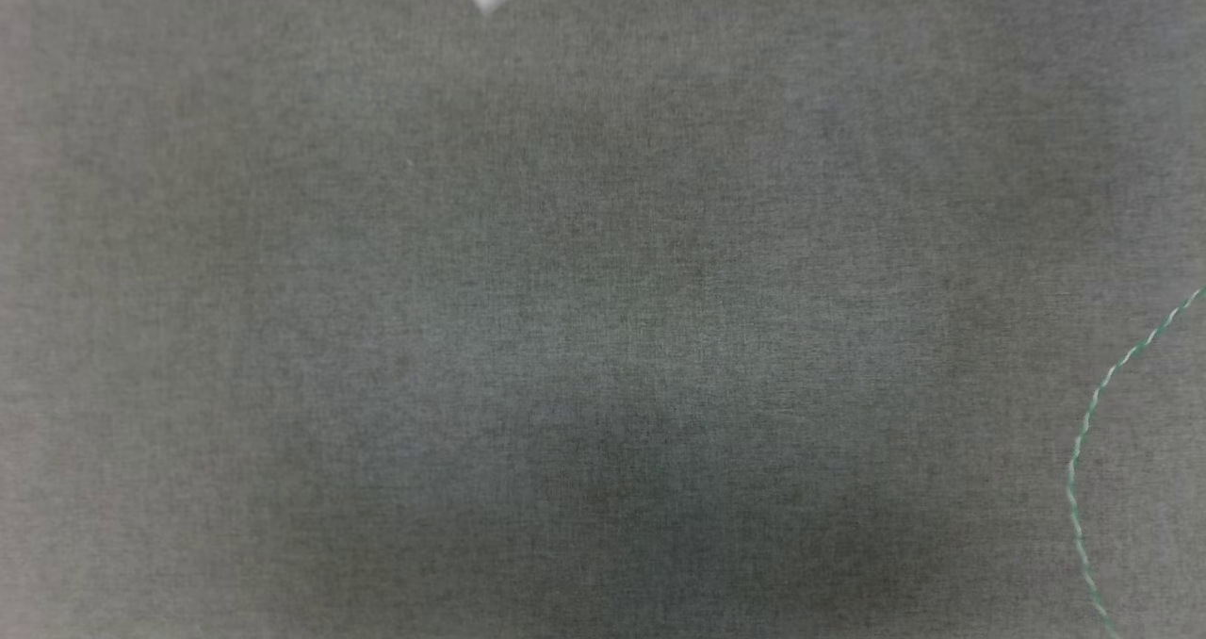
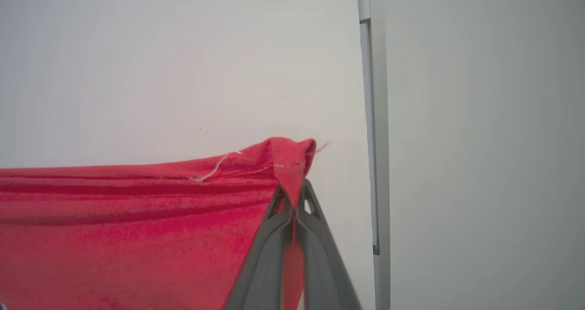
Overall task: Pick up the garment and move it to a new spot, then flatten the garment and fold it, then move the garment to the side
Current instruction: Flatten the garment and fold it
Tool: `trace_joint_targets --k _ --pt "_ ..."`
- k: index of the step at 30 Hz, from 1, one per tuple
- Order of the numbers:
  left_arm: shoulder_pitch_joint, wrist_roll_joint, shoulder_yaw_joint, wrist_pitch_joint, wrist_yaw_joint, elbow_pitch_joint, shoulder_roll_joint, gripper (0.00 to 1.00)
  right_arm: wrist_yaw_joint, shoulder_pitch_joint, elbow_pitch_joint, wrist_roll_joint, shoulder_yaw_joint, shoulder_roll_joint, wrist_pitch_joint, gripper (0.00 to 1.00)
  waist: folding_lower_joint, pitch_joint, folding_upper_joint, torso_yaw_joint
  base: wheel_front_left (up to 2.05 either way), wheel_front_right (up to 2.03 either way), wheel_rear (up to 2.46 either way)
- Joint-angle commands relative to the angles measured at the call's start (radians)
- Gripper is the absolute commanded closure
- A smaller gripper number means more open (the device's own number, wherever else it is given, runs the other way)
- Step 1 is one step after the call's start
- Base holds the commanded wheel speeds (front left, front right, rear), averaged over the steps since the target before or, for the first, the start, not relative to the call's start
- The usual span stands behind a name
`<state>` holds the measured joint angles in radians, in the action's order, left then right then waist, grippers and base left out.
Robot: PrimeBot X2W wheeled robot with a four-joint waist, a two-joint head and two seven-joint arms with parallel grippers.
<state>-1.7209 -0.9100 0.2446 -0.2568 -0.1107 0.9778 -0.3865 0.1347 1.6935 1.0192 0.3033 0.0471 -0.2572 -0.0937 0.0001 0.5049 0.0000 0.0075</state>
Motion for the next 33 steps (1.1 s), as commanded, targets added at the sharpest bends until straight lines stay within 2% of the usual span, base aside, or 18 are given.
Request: trace_joint_targets --k 1,4,7,11,15,19,24,28,33 --pt "-0.030 -0.012 -0.044 -0.012 -0.003 0.013 -0.011 1.00 -0.007 0.015 0.035 -0.009 0.011 -0.023 -0.018 1.00 -0.0001 -0.024 0.0000 -0.006 0.00 0.00 0.00" --pt "-0.002 0.005 -0.033 -0.010 -0.016 0.034 0.020 1.00 -0.007 0.005 0.081 -0.015 -0.011 -0.016 -0.027 1.00 -0.0001 -0.039 0.0000 -0.001 0.00 0.00 0.00" --pt "0.072 -0.033 -0.008 -0.006 -0.019 0.033 0.054 1.00 -0.007 -0.051 0.123 0.006 -0.045 0.000 -0.016 1.00 -0.0001 -0.055 0.0000 -0.002 0.00 0.00 0.00" --pt "0.255 -0.143 0.034 0.029 -0.020 -0.067 0.055 1.00 -0.005 -0.140 0.144 0.048 -0.107 0.012 0.016 1.00 -0.0001 -0.071 0.0000 -0.008 0.00 0.00 0.00" --pt "0.470 -0.260 0.073 0.054 -0.020 -0.211 0.031 1.00 -0.005 -0.261 0.110 0.116 -0.184 0.013 0.042 1.00 -0.0001 -0.092 0.0000 -0.009 0.00 0.00 0.00" --pt "0.696 -0.351 0.107 0.037 -0.021 -0.383 -0.024 1.00 -0.005 -0.391 0.025 0.208 -0.274 -0.010 0.074 1.00 -0.0001 -0.124 0.0000 -0.016 0.00 0.00 0.00" --pt "0.961 -0.423 0.123 0.009 -0.021 -0.569 -0.077 1.00 -0.005 -0.595 -0.139 0.346 -0.371 -0.088 0.118 1.00 -0.0001 -0.176 0.0000 -0.012 0.00 0.00 0.00" --pt "1.149 -0.437 0.124 0.000 -0.021 -0.703 -0.115 1.00 -0.005 -0.777 -0.310 0.438 -0.446 -0.169 0.153 1.00 -0.0001 -0.216 0.0000 -0.017 0.00 0.00 0.00" --pt "1.380 -0.431 0.093 -0.008 -0.021 -0.854 -0.142 1.00 -0.005 -0.997 -0.510 0.521 -0.484 -0.263 0.187 1.00 -0.0001 -0.263 0.0000 -0.028 0.00 0.00 0.00"
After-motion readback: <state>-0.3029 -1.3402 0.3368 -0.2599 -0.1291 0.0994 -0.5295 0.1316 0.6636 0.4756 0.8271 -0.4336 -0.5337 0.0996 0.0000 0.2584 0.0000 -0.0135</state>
